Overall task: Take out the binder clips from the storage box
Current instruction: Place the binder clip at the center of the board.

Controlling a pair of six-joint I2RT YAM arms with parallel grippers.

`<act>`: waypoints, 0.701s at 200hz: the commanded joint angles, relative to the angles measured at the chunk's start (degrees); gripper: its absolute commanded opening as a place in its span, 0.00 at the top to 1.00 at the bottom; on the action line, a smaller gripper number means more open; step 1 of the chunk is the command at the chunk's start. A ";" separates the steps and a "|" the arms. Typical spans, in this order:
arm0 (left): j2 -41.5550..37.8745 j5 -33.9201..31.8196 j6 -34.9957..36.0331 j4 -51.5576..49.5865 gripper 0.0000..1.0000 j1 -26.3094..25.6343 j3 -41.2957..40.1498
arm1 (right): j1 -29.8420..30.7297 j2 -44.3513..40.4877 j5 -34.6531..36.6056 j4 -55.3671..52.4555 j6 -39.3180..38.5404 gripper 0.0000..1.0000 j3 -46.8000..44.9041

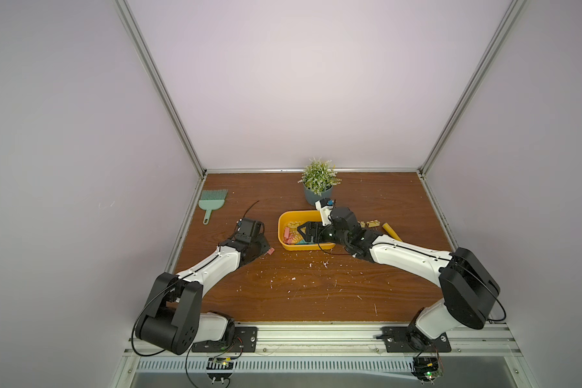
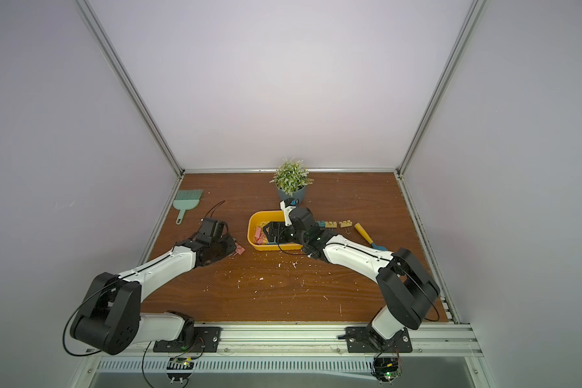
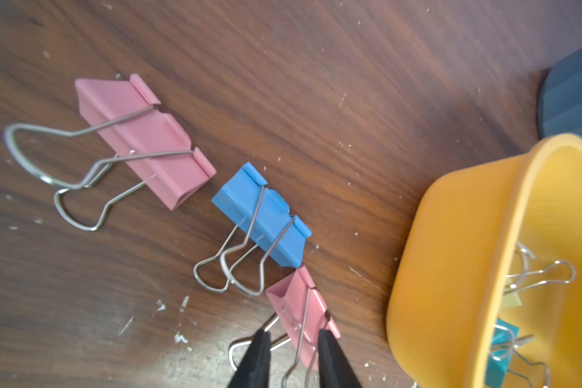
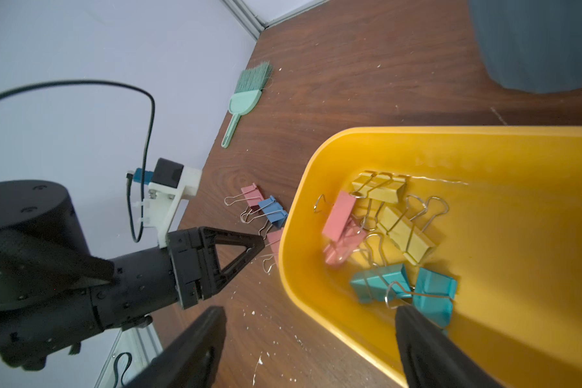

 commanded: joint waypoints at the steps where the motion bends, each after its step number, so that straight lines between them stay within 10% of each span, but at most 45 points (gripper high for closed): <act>1: -2.12 0.92 -3.48 0.90 0.78 0.65 -1.79 | 0.20 -0.30 -0.22 -0.19 -0.88 0.14 1.72; 140: -9.21 5.15 -30.09 20.33 1.00 0.33 -12.16 | 0.21 -0.70 2.56 -2.06 -0.45 0.12 2.25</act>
